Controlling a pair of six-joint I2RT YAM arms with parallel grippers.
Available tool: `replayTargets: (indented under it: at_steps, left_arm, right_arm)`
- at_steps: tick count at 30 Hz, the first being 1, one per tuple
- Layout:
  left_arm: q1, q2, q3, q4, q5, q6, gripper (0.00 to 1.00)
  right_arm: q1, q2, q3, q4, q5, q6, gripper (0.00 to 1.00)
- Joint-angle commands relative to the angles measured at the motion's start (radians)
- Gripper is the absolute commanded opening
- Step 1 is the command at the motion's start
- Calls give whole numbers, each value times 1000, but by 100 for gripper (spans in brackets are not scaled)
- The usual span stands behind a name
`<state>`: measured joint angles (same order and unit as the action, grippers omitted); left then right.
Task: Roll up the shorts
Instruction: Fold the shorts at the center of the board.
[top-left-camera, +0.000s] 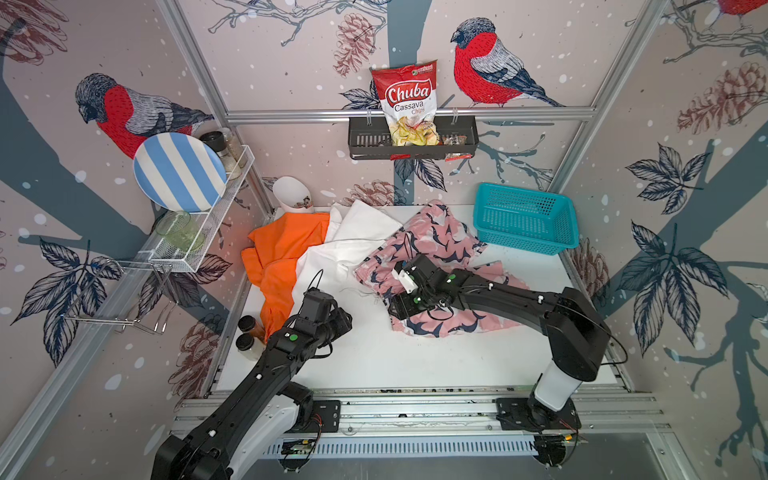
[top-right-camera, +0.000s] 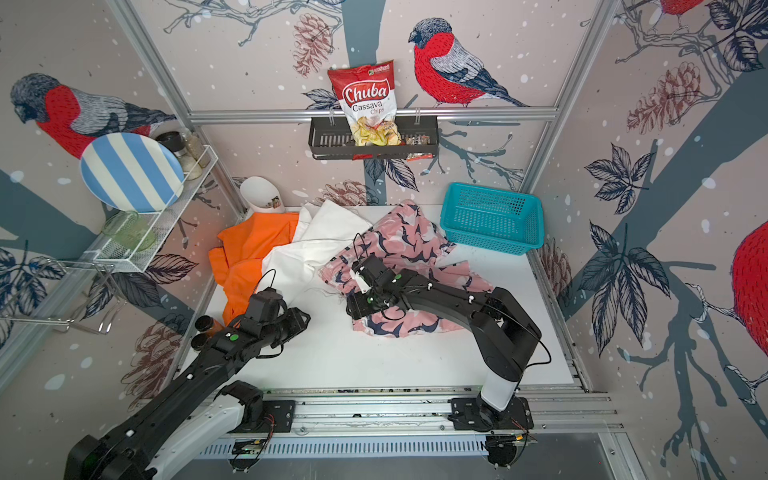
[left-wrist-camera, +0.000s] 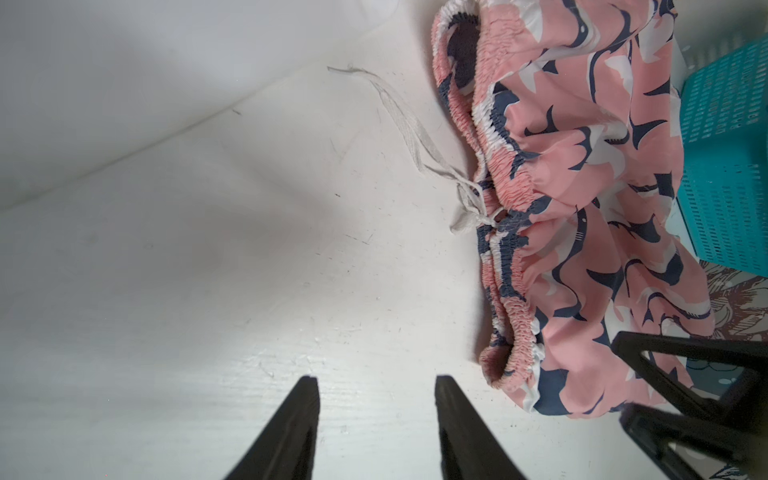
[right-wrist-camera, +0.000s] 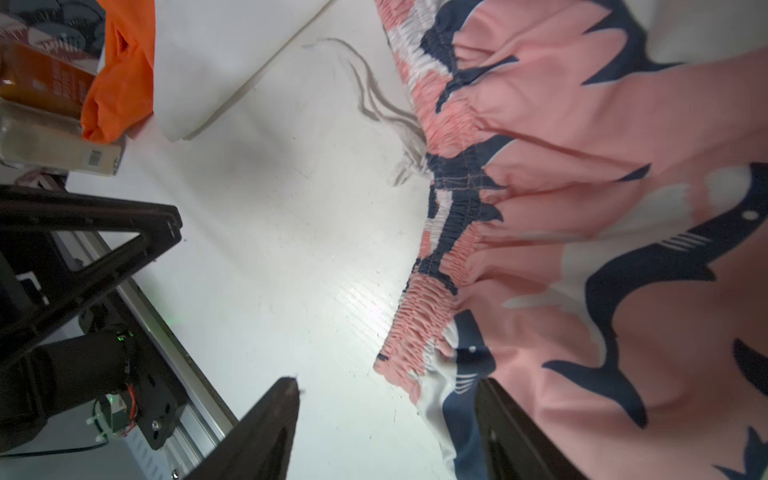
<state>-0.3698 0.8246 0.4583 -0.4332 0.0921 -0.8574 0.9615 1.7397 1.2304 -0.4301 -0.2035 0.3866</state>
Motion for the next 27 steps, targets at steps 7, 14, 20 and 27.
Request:
replayTargets:
  at_steps: [7, 14, 20, 27]
  left_arm:
    - [-3, -6, -24, 30, 19, -1, 48]
    - [-3, 20, -39, 62, 38, -11, 48]
    - [-5, 38, -42, 73, 58, -20, 48]
    - [-4, 30, -52, 68, 70, -41, 48]
  right_arm:
    - [86, 54, 17, -78, 102, -61, 66]
    - [54, 127, -24, -14, 137, -88, 62]
    - [35, 157, -60, 59, 40, -64, 39]
    - [35, 140, -28, 304, -232, 138, 50]
